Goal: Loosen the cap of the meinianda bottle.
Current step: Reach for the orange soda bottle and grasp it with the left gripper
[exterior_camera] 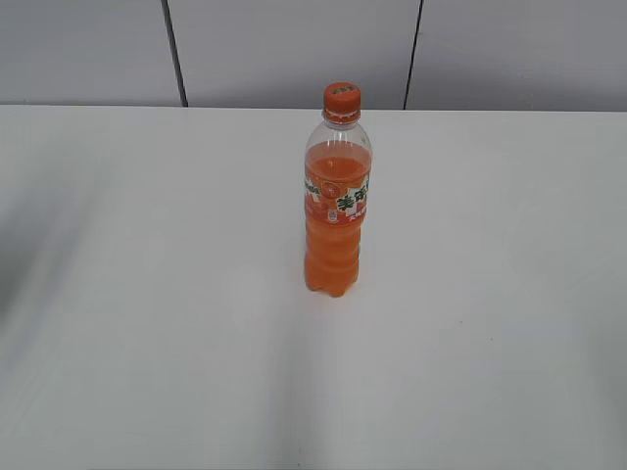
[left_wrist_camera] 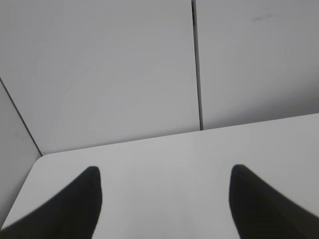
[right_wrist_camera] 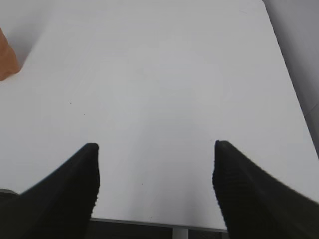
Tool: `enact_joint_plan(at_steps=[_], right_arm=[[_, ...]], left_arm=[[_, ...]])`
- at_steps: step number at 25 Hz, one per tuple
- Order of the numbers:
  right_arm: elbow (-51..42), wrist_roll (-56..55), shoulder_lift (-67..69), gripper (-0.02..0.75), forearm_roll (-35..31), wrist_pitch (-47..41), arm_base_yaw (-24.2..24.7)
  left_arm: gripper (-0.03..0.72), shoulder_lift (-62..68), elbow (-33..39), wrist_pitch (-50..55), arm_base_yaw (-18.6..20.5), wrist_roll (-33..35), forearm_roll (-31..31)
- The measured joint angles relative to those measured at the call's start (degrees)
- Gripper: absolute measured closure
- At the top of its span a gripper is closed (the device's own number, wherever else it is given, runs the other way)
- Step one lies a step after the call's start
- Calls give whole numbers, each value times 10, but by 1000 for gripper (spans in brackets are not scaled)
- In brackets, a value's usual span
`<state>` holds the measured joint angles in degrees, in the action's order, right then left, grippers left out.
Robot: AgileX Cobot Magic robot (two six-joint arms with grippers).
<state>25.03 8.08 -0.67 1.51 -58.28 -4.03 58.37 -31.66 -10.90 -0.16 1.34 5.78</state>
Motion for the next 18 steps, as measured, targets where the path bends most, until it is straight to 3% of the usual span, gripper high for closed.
enact_joint_plan(at_steps=[8,11,18], right_arm=[[0,0,0,204,0,0,0],[0,0,0,204,0,0,0],[0,0,0,204,0,0,0]], left_arm=[[203,114,0,-118,0,0,2],[205,163,0,-160,0,-40,52],[208,283,-19,-310,0,-308,437]])
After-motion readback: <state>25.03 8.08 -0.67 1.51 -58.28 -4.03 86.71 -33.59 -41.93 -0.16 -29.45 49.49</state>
